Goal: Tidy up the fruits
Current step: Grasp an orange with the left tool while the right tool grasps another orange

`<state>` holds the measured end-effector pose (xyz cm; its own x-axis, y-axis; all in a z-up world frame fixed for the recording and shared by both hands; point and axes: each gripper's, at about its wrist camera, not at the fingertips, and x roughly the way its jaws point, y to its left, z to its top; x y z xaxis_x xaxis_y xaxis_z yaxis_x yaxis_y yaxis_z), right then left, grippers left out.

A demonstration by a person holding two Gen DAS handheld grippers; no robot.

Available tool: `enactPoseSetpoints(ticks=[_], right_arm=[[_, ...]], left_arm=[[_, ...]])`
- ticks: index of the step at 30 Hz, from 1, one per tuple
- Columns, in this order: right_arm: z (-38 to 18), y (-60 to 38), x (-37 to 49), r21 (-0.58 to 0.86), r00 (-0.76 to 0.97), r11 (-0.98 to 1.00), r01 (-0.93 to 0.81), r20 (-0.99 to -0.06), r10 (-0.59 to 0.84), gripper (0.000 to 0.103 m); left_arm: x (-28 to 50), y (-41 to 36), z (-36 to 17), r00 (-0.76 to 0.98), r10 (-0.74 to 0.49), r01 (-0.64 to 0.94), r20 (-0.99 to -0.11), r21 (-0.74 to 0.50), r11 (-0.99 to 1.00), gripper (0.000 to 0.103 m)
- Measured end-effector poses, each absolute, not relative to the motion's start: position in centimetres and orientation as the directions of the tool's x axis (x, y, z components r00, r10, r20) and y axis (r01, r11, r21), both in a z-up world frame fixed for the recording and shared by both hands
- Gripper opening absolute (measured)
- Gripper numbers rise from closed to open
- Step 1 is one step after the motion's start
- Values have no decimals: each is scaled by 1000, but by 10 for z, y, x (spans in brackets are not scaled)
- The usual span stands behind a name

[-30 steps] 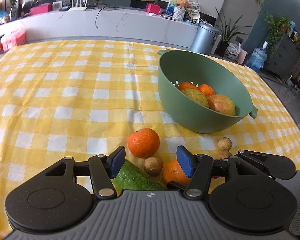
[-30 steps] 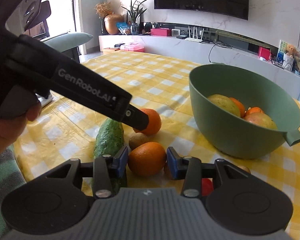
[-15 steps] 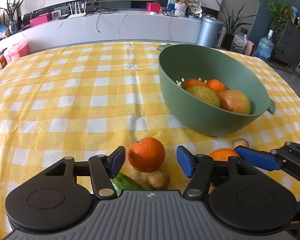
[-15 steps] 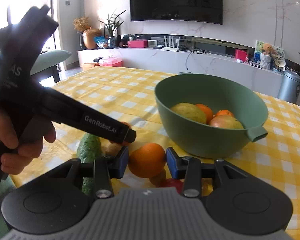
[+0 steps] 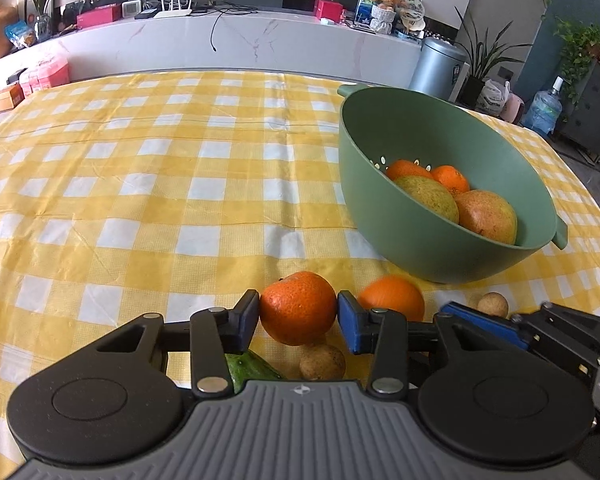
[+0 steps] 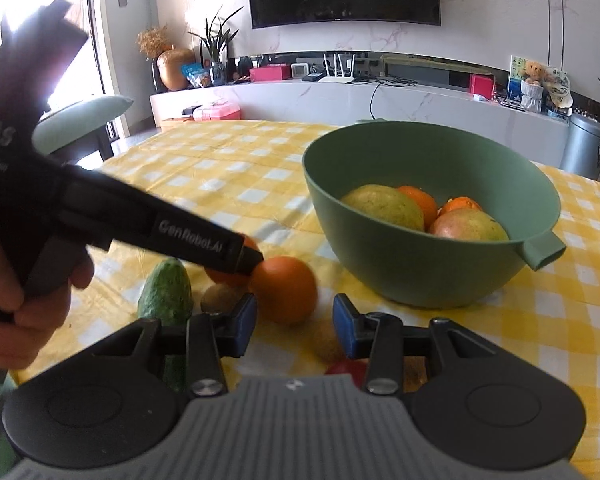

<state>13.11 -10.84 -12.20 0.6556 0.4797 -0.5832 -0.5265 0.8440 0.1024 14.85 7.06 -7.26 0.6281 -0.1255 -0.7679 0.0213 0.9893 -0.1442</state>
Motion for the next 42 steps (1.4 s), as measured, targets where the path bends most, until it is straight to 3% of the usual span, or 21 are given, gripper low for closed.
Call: enactPoseSetpoints(ticks=[8, 10, 13, 19, 22, 29, 42], right_arm=[[-125, -99, 144, 57, 670, 846, -530, -583, 459, 41], [-123, -104, 147, 89, 679, 858, -506, -573, 459, 50], [-124, -104, 152, 132, 670, 857, -499, -569, 477, 53], [-132, -90, 162, 145, 666, 862, -487, -576, 473, 51], [-134, -88, 164, 128, 677, 874, -469, -584, 449, 41], [-134, -91, 165, 138, 681, 876, -461, -578, 449, 39], [-97, -116, 117, 105, 750, 870, -483, -464, 472, 38]], left_arm=[[148, 78, -71, 644, -113, -27, -757, -170, 985, 48], [149, 84, -70, 654, -99, -61, -750, -183, 981, 47], [150, 90, -70, 655, -102, -87, -749, -209, 974, 47], [150, 84, -70, 661, -76, -72, -747, -164, 984, 47], [150, 81, -71, 659, -73, -63, -749, -152, 986, 47], [148, 79, -70, 666, -77, -48, -742, -146, 988, 47], [127, 86, -48, 735, -141, -42, -664, -252, 967, 47]])
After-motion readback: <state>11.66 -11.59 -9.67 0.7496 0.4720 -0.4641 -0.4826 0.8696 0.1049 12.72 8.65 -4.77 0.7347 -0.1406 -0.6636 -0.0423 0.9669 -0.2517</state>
